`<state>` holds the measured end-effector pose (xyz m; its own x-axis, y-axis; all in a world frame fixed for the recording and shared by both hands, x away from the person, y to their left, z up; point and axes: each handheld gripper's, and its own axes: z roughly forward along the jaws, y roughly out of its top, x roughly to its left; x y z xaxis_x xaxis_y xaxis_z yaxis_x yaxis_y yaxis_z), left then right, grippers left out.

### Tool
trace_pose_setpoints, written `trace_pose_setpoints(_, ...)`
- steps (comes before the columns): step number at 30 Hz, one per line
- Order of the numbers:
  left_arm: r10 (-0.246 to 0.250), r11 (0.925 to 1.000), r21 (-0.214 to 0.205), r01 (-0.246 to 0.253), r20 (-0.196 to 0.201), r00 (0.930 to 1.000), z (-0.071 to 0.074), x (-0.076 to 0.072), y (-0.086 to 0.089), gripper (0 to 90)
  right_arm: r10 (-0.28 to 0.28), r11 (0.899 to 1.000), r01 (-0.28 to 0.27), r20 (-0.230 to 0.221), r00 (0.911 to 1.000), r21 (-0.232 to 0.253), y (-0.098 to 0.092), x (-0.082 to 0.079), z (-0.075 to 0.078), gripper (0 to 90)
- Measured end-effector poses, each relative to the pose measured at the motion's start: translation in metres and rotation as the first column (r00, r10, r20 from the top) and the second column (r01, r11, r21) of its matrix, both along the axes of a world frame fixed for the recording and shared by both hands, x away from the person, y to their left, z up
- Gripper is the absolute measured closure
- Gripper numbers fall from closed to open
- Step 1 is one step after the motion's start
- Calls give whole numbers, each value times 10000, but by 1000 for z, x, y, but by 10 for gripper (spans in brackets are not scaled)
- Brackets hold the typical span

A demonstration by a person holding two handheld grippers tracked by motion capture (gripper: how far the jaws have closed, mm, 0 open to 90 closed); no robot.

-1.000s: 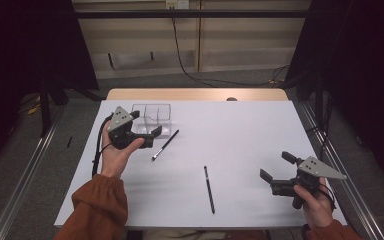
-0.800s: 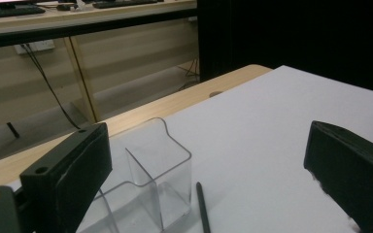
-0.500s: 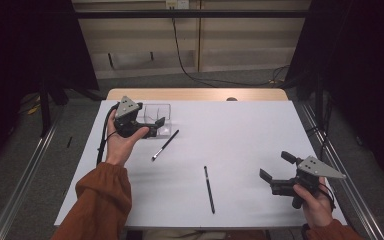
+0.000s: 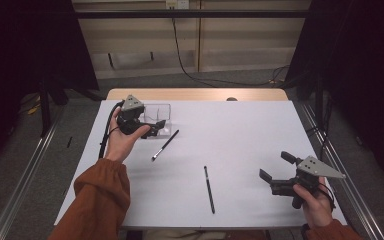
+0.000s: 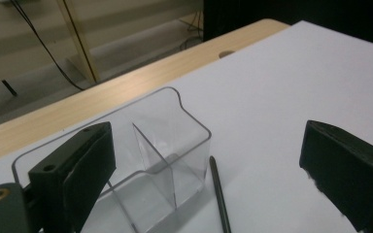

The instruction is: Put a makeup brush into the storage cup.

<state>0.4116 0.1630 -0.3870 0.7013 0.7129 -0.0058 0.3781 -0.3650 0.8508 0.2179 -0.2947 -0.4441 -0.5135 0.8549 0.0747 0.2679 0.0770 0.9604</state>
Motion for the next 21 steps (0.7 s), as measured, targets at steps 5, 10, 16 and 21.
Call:
trace_pose_setpoints(5,-169,9971,731,224,-754,9970,-1,0,-5,59,-15,10000,15,-6,10000,37,0,0,0,0)
trace_pose_setpoints(10,-125,9871,1559,365,-1524,9882,-4,2,-10,59,6,10000,-6,-22,10000,5,0,0,0,0)
trace_pose_setpoints(16,-72,9690,2376,673,-2452,9694,-10,4,-16,93,-18,10000,18,-23,10000,-7,-1,0,0,0)
trace_pose_setpoints(21,-13,9556,2780,978,-3279,9447,-19,7,-20,94,8,10000,-8,-44,10000,11,0,0,0,0)
